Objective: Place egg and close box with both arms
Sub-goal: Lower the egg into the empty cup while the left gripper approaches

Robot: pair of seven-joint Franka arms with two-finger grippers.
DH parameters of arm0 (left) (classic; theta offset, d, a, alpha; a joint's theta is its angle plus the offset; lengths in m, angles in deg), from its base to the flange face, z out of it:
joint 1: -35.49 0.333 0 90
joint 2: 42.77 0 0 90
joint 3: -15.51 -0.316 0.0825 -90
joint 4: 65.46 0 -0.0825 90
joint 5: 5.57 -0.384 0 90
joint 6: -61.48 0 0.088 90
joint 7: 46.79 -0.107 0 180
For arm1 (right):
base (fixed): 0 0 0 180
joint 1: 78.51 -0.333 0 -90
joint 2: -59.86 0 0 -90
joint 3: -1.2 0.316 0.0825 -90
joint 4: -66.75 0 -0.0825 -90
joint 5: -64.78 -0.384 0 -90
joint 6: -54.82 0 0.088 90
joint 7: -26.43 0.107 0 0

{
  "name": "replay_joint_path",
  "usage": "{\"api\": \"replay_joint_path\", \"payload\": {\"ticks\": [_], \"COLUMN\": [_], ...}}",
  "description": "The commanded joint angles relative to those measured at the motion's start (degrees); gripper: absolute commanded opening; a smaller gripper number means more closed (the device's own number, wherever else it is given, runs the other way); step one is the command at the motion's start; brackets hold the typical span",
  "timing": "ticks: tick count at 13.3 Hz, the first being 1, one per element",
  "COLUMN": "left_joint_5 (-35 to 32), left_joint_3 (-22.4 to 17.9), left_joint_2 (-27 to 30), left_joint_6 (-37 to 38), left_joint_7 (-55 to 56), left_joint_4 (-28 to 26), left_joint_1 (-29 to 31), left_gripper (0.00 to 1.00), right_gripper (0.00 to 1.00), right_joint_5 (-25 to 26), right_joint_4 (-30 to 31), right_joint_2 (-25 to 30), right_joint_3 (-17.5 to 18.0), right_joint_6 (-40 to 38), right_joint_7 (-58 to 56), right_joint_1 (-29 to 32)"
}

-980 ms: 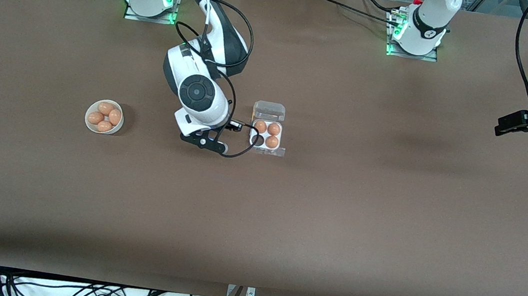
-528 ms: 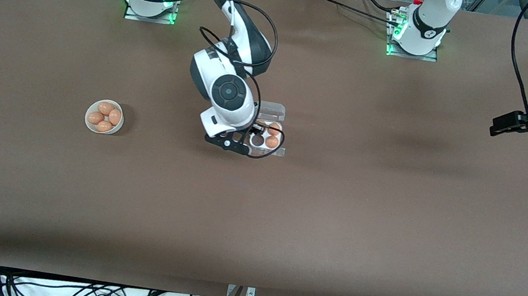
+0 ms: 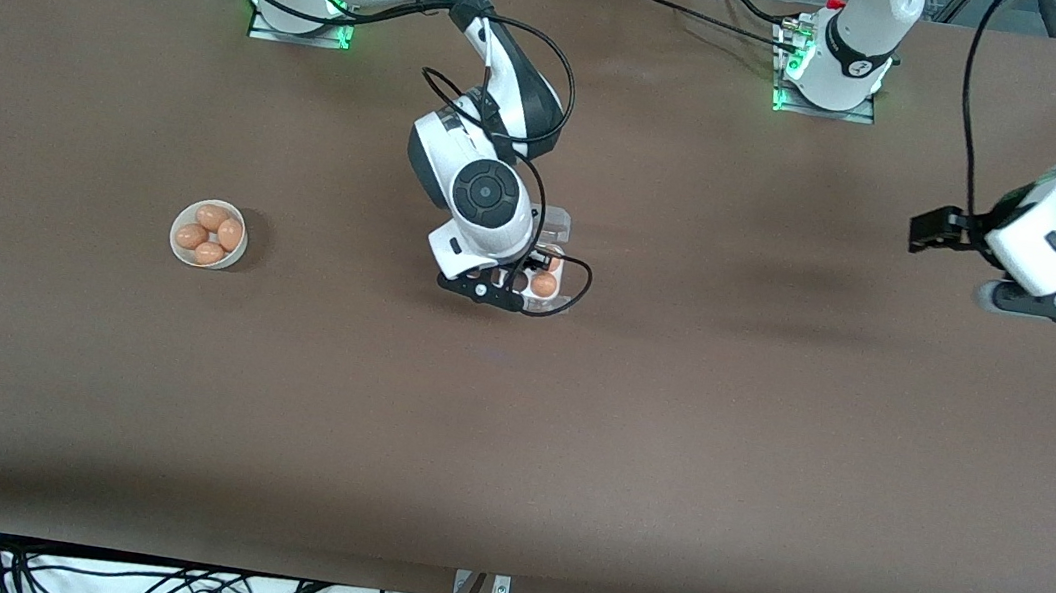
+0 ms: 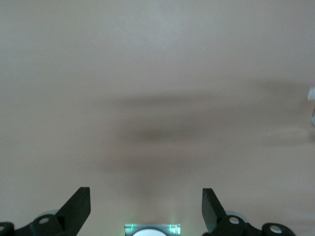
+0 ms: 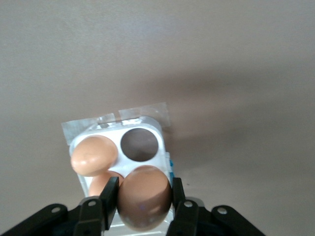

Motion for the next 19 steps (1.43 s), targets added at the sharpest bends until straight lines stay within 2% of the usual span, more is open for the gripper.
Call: {"api": "replay_joint_path", "payload": {"ticks": [1, 7, 9, 10, 12, 14, 16, 17, 19], "left_joint_5": [-0.9, -0.8, 3.7, 6.0, 9.8, 13.8, 17.8, 18.9, 21.5], "left_joint_3": [1.2, 1.6, 1.5, 1.5, 1.5, 1.5, 1.5, 1.5, 1.5], "left_joint_2": [-3.2, -6.4, -8.3, -9.6, -12.1, -13.7, -15.1, -15.6, -16.3], "left_joint_6": [1.8, 1.7, 1.7, 1.7, 1.7, 1.7, 1.7, 2.1, 3.9], "left_joint_7": [-0.3, -1.0, -0.5, -0.3, 2.2, 4.0, 4.1, 4.1, 4.2], "left_joint_4": [1.4, 1.6, 1.6, 1.6, 1.6, 1.7, 1.6, 1.6, 1.6], "left_joint_1": [-2.9, -7.5, -8.3, -8.3, -8.4, -8.3, -8.2, -8.4, -8.5], "left_gripper": [1.0, 1.0, 1.0, 1.0, 1.0, 1.0, 0.98, 0.88, 0.62], "right_gripper": [0.17, 0.17, 0.18, 0.25, 0.75, 0.93, 0.95, 0.98, 1.0], "right_joint_5": [-1.6, -1.6, -1.6, -1.6, -1.6, -1.5, -1.5, -1.4, -1.1], "right_joint_4": [-2.2, -2.5, -2.6, -2.6, -2.6, -2.7, -3.1, -3.6, -3.9], "right_joint_2": [-1.8, -3.7, -3.9, -4.0, -4.1, -4.0, -4.0, -3.9, -3.2], "right_joint_3": [0.4, 0.7, 0.7, 0.7, 0.7, 0.6, 0.6, 0.5, 0.2], "right_joint_6": [1.6, 4.8, 4.8, 4.8, 5.5, 5.8, 5.8, 5.6, 4.9], "right_joint_7": [0.7, 0.7, 0.6, 0.6, 0.7, 0.6, 0.4, -0.1, -3.8], "right_joint_1": [0.2, 0.2, 0.2, 0.2, 0.2, 0.2, 0.2, 0.4, 1.0]}}
